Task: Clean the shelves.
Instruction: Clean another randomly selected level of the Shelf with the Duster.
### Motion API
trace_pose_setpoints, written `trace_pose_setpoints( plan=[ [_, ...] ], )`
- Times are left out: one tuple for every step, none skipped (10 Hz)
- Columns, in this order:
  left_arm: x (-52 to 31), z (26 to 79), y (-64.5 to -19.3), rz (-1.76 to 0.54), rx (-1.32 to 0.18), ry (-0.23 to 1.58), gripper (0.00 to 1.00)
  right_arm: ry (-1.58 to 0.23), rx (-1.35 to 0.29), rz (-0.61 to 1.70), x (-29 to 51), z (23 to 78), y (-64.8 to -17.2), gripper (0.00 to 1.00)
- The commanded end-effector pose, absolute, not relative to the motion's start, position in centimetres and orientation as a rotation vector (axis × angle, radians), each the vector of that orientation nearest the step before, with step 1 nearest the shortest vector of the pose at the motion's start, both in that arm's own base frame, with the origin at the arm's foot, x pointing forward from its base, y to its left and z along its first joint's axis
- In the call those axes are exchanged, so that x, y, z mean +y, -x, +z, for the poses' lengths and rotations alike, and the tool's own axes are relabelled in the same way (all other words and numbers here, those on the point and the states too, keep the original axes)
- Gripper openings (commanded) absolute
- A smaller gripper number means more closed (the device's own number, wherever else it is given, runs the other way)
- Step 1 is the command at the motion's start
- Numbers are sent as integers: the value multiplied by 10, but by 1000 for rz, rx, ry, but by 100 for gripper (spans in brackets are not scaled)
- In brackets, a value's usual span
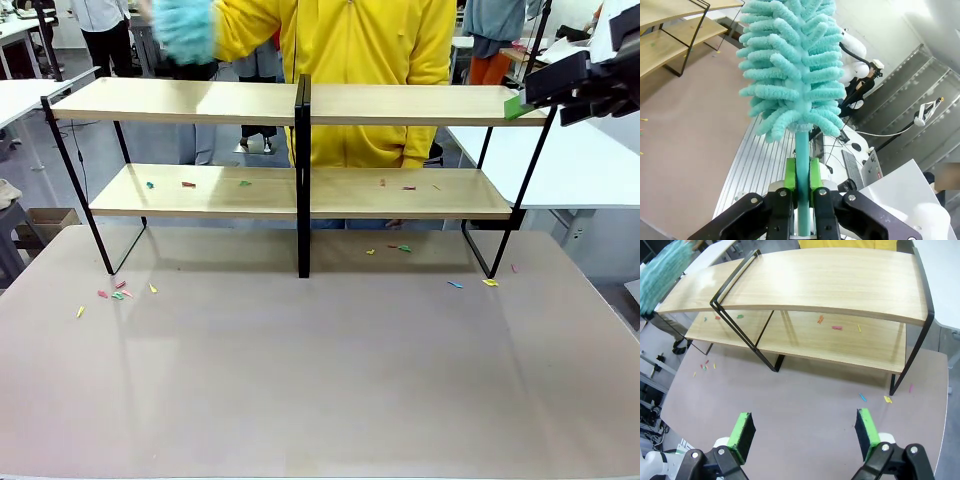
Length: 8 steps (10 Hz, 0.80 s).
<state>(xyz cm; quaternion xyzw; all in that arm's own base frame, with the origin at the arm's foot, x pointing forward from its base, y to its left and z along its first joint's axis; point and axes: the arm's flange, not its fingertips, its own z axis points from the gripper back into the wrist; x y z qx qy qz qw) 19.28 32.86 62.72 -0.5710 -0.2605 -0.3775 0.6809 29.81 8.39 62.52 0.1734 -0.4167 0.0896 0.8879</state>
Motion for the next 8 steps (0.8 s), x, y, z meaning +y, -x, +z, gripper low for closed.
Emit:
trace_pose_setpoints(
  plan=[
    [329,632,-191,-860,-578,1268,12,-368,-868,187,84,626,-299,100],
    [329,632,-191,-860,-578,1268,12,-368,-868,187,84,626,-299,100],
    [329,627,-193,-847,-585,1281,12,-368,-868,187,84,626,-299,100],
    [291,627,-203,-849,-508,1185,12,-368,-868,187,84,626,-299,100],
    [232,621,-214,-964,-346,1111,12,-368,-868,187,84,626,-299,100],
    [179,610,-222,-1011,-248,1012,12,-368,-868,187,84,626,-299,100],
    [134,597,-225,-1043,-144,958,12,-368,-868,187,84,626,-299,100],
    [96,578,-225,-1036,-104,889,12,-368,-868,187,84,626,-299,100]
  ],
)
